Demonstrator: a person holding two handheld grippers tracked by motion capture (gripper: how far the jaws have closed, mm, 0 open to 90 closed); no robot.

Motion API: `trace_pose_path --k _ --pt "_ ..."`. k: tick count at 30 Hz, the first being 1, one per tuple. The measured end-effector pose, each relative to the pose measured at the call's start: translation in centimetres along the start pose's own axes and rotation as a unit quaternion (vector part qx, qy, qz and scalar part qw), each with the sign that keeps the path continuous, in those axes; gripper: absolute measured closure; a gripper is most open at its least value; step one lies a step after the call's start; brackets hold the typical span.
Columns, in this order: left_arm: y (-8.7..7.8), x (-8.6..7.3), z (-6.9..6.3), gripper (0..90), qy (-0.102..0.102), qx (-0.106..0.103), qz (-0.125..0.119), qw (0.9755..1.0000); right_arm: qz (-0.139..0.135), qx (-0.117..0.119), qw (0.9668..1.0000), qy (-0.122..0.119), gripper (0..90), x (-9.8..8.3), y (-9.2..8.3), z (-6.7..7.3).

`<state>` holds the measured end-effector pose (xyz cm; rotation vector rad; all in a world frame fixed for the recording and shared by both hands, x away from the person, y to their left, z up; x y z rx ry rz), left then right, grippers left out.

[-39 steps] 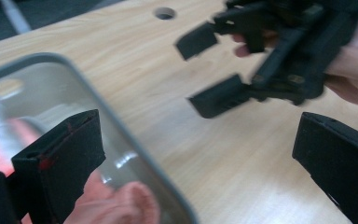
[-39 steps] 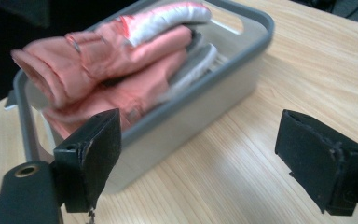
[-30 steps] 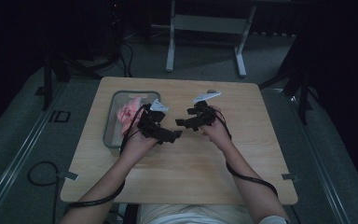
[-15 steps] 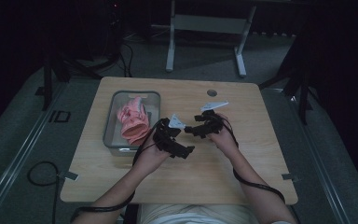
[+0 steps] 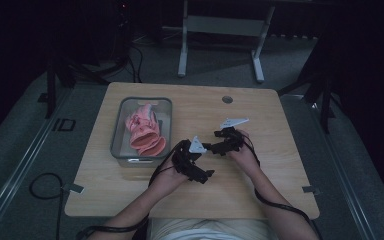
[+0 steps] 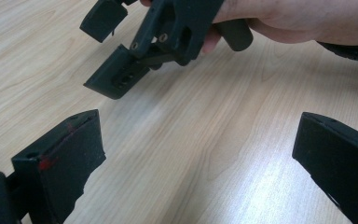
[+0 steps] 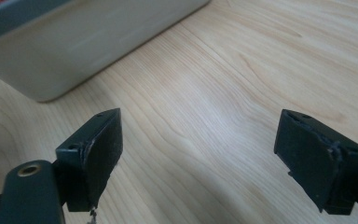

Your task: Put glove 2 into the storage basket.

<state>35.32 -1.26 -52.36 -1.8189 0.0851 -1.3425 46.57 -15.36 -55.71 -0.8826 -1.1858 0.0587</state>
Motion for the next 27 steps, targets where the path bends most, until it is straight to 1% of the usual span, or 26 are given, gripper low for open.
trace_pose_path --k 2,4,5,7,8,9,10,12,14,17,20,21,22,24,27 --pt "0.4 -0.4 -0.2 1.3 0.006 -0.003 0.003 1.0000 0.001 -0.002 1.0000 0.002 15.1 -0.4 0.0 -0.2" --pt "0.9 -0.9 -0.2 1.3 0.011 0.003 0.008 0.9999 0.002 -0.004 1.0000 0.002 16.2 -0.7 -0.1 -0.3" --pt "1.0 -1.2 -0.3 1.3 0.014 0.006 0.006 0.9999 0.004 -0.004 1.0000 0.004 16.3 -0.9 -0.1 -0.3" --pt "1.3 -1.6 -0.4 1.3 0.014 0.008 0.008 0.9998 0.001 -0.011 0.9999 0.005 16.2 -1.3 -0.2 -0.4" --pt "1.5 -1.8 -0.4 1.3 0.014 0.008 0.005 0.9999 0.001 -0.015 0.9999 0.005 16.2 -1.4 -0.3 -0.4" --pt "1.7 -2.0 -0.4 1.3 0.017 0.011 0.006 0.9998 -0.001 -0.017 0.9998 0.005 15.8 -1.6 -0.3 -0.5" --pt "1.8 -2.2 -0.4 1.3 0.021 0.014 0.006 0.9997 0.000 -0.021 0.9998 0.005 15.7 -1.9 -0.2 -0.6" --pt "2.1 -2.6 -0.4 1.3 0.030 0.033 0.008 0.9990 0.002 -0.029 0.9996 0.003 15.7 -2.3 -0.2 -0.8" --pt "2.3 -2.9 -0.4 1.3 0.033 0.038 0.005 0.9987 0.001 -0.038 0.9993 -0.004 15.7 -2.6 -0.3 -0.9" --pt "2.8 -3.6 -0.5 1.3 0.026 0.031 0.012 0.9991 0.003 -0.048 0.9988 -0.013 15.4 -3.1 -0.3 -1.0" --pt "3.2 -4.0 -0.7 1.3 0.025 0.027 0.018 0.9992 0.006 -0.050 0.9987 -0.011 15.7 -3.5 -0.2 -1.1" --pt "3.3 -4.1 -0.8 1.3 0.025 0.025 0.017 0.9992 0.004 -0.051 0.9986 -0.013 15.9 -3.7 -0.3 -1.0" --pt "3.5 -4.1 -0.9 1.3 0.024 0.022 0.014 0.9994 0.002 -0.051 0.9986 -0.012 15.8 -3.8 -0.4 -1.0" --pt "3.6 -4.2 -0.9 1.3 0.025 0.023 0.016 0.9993 -0.002 -0.047 0.9989 -0.009 15.8 -4.0 -0.5 -0.9" --pt "3.8 -4.3 -1.0 1.3 0.026 0.021 0.012 0.9994 -0.003 -0.041 0.9991 -0.010 15.3 -4.3 -0.6 -1.0"
Point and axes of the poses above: each handheld gripper's, and its own axes: y roughly forward along the jaws, x roughly out of its top, z roughly to its left, the point moved 4 cm from there along y, roughly forward along the jaws, and after that the axes turned 3 degrees about -y, right-handed, at the moved point
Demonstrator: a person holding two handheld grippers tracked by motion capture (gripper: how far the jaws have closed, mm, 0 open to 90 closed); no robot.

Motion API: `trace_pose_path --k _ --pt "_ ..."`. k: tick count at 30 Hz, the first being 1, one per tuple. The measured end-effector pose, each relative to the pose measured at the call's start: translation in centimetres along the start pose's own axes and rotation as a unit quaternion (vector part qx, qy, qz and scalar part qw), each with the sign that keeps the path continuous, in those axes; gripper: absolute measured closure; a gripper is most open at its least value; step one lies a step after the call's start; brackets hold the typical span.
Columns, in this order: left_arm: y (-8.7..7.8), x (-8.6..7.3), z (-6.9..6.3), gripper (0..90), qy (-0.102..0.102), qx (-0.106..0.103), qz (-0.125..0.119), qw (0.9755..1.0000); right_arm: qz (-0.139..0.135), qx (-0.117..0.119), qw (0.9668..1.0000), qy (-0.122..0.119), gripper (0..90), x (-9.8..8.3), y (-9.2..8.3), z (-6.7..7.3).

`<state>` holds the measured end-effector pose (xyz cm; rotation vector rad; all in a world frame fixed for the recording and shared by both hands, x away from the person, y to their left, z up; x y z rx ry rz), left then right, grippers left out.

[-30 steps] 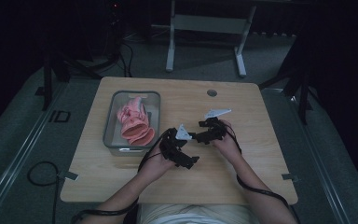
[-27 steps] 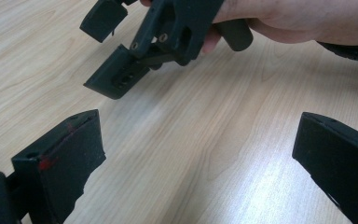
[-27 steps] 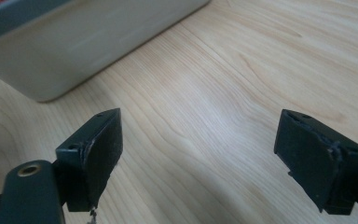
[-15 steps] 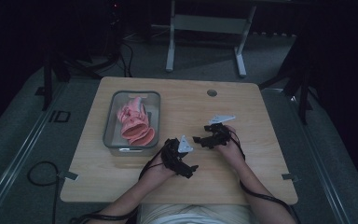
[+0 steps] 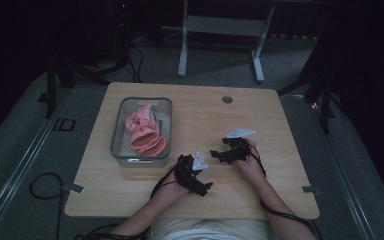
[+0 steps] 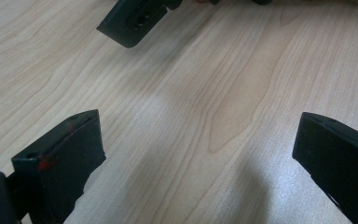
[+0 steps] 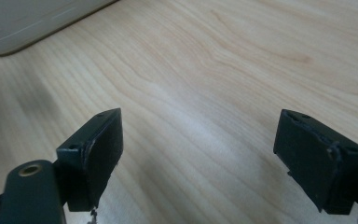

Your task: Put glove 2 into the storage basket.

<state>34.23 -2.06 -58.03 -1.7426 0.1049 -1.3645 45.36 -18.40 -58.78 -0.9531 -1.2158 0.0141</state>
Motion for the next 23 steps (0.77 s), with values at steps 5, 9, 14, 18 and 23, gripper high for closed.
trace_pose_path --k 5,9,14,18,23 --pt "-0.06 -0.02 -0.06 1.3 -0.001 0.003 -0.012 0.9999 -0.004 0.001 1.0000 0.001 14.1 -0.14 -0.26 -0.05" --pt "0.00 -0.11 -0.04 1.3 0.000 0.005 -0.010 0.9999 -0.005 -0.002 1.0000 -0.004 14.2 -0.14 -0.28 0.05" --pt "-0.09 -0.29 0.04 1.3 0.000 0.005 -0.011 0.9999 -0.004 -0.006 0.9999 -0.007 14.2 -0.13 -0.23 0.13" --pt "-0.07 -0.48 0.04 1.3 -0.002 0.001 -0.008 1.0000 -0.002 -0.009 0.9999 -0.010 14.2 -0.13 -0.20 0.17" --pt "-0.09 -0.51 0.00 1.3 -0.001 -0.002 -0.007 1.0000 -0.002 -0.010 0.9999 -0.011 14.2 -0.12 -0.18 0.20"
Point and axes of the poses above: each handheld gripper's, and its own axes: y roughly forward along the jaws, x roughly out of its top, z roughly to its left, the point moved 4 cm from there along y, roughly forward along the jaws, and after that the axes turned 3 degrees about -y, right-handed, at the moved point
